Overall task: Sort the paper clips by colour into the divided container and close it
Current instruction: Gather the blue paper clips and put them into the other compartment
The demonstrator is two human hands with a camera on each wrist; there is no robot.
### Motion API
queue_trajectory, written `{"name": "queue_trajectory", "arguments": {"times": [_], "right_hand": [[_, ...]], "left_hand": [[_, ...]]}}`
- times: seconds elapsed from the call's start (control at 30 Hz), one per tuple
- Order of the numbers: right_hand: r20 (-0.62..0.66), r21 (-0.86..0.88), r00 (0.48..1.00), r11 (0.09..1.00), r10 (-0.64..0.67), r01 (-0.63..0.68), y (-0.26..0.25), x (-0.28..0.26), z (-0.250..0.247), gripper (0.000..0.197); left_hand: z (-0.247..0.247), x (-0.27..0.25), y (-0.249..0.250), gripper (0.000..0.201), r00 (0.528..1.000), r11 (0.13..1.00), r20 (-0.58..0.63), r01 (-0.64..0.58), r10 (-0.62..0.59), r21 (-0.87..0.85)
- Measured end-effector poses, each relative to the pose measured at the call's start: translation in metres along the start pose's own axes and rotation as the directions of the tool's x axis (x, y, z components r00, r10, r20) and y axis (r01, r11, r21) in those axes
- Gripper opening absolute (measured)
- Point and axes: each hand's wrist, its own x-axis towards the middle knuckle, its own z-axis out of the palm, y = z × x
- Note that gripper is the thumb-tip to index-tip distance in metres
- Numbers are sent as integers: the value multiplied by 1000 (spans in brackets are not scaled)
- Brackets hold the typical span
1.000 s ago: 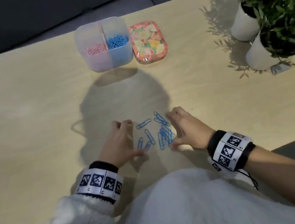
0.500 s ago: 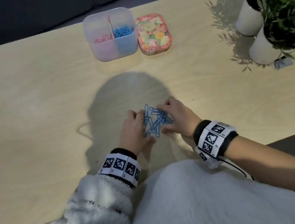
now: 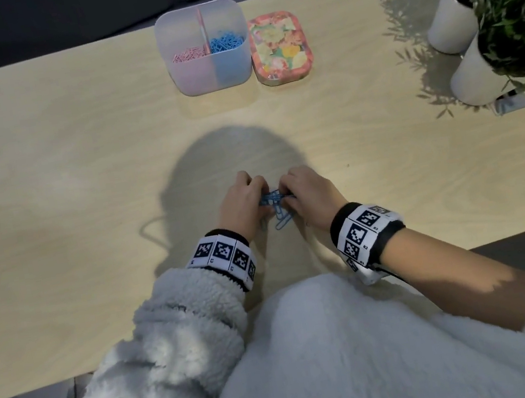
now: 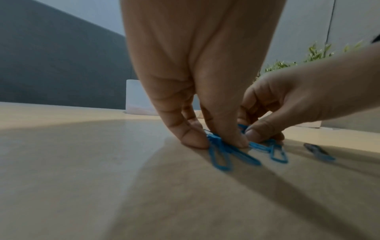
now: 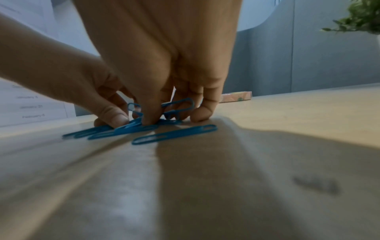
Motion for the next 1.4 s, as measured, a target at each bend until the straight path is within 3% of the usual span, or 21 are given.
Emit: {"name": "queue_trajectory", "arguments": {"times": [0.17,0.27,0.3,0.37,0.43,0.47,0.5,0.6,0.67,0.73,0.93,1.0,1.07,1.13,1.17,1.27,1.33,1.4], "right_hand": [[17,200,997,977,69,-71,5,6,0,4],[-47,393,987,911,154,-124,25,8,-7,13],[-34,500,982,854,185,-144,31,5,-11,15],[51,727,963,651,265,-218,38,-1,-16,16],[117,802,943,531,310,-274,43,-9,-17,23],[123,788,946,549,300,-277,46,-14,-17,25],[108,737,961,627,256,-250,46,-18,-16,23],[154,349,985,929,77,-127,44,-31,-12,11],[164,109,983,988,87,-106,41,-34,-9,23],[145,59,986,994,82,-91,40,-31,-9,19],[236,77,972,996,17,-36,47,-29,-5,21],[186,244,982,967,23,-69,52,-29,-6,14],[175,524,982,838,72,-155,54,-28,-11,6],[173,658,975,720,138,-219,53,-25,-12,11],[146,654,975,724,165,-220,51,-22,-9,11],[22,396,977,895,213,-204,36,-10,-5,6],[33,279,973,933,227,-227,24,-4,-3,17],[87,236,969,941,230,-244,16,2,-1,14]], "left_hand": [[-3,5,-5,32,998,996,-55,44,-40,73],[-9,4,-15,33,995,988,-78,79,-69,132],[-11,2,-20,34,995,988,-79,72,-62,135],[-16,-5,-31,38,997,986,-79,6,8,166],[-19,-13,-38,52,990,965,-21,-134,142,225],[-19,-17,-40,63,980,951,33,-201,198,234],[-18,-20,-41,74,970,941,85,-243,229,237],[-11,-25,-44,97,965,929,138,-253,223,270],[-8,-23,-43,96,973,941,114,-222,198,257],[-10,-18,-39,89,978,946,96,-203,184,253],[-16,-3,-30,43,979,968,97,-193,179,159],[-14,-2,-29,33,988,984,76,-144,137,101],[-11,-4,-27,23,997,995,23,-78,77,56],[-7,-5,-25,19,999,999,-27,-29,30,15],[-5,-6,-23,18,999,1000,-41,-14,14,9],[0,-8,-17,17,998,999,-51,32,-31,30],[0,-8,-15,18,998,998,-46,56,-54,41],[-3,-8,-14,22,997,997,-38,71,-69,32]]}}
